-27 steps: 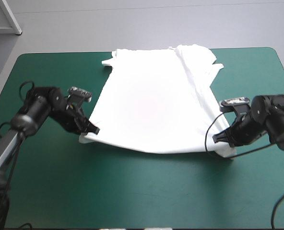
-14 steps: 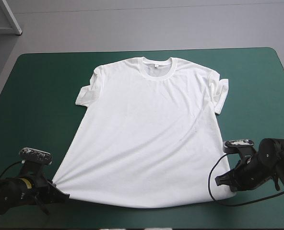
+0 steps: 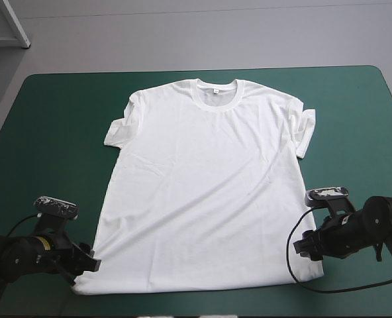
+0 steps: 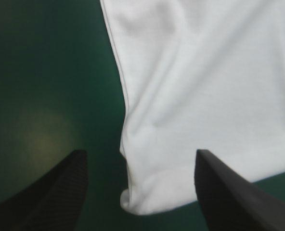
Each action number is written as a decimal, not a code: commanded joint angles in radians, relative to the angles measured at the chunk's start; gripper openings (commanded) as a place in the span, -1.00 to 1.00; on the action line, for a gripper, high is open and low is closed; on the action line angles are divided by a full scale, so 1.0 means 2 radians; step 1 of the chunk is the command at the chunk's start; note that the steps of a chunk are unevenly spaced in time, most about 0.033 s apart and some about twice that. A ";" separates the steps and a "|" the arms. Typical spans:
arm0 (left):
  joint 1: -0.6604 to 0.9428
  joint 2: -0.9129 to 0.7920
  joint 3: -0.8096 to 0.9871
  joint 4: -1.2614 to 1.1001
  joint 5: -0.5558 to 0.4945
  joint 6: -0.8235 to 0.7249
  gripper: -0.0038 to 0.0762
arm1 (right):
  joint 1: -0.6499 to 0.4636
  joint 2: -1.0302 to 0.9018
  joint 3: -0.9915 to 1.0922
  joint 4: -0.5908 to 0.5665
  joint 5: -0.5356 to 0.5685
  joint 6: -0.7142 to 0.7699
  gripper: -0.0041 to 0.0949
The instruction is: Fold the cloth
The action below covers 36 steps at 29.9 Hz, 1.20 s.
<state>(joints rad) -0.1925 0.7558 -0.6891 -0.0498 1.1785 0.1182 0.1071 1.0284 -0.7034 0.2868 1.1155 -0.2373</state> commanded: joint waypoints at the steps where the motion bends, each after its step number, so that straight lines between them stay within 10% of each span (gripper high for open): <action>1: -0.001 0.023 -0.017 -0.003 -0.048 -0.007 0.41 | -0.001 -0.011 -0.025 0.012 -0.024 -0.003 0.57; 14: -0.001 0.271 -0.155 0.002 -0.229 -0.005 0.40 | -0.001 -0.009 -0.077 -0.014 -0.021 0.012 0.55; 36: -0.001 0.537 -0.305 -0.004 -0.303 -0.043 0.32 | -0.001 -0.009 -0.077 -0.017 -0.055 0.027 0.55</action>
<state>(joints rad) -0.1917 1.8484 -1.2779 -0.0442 0.6058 0.0464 0.1071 1.0223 -0.8259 0.2490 1.0915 -0.2009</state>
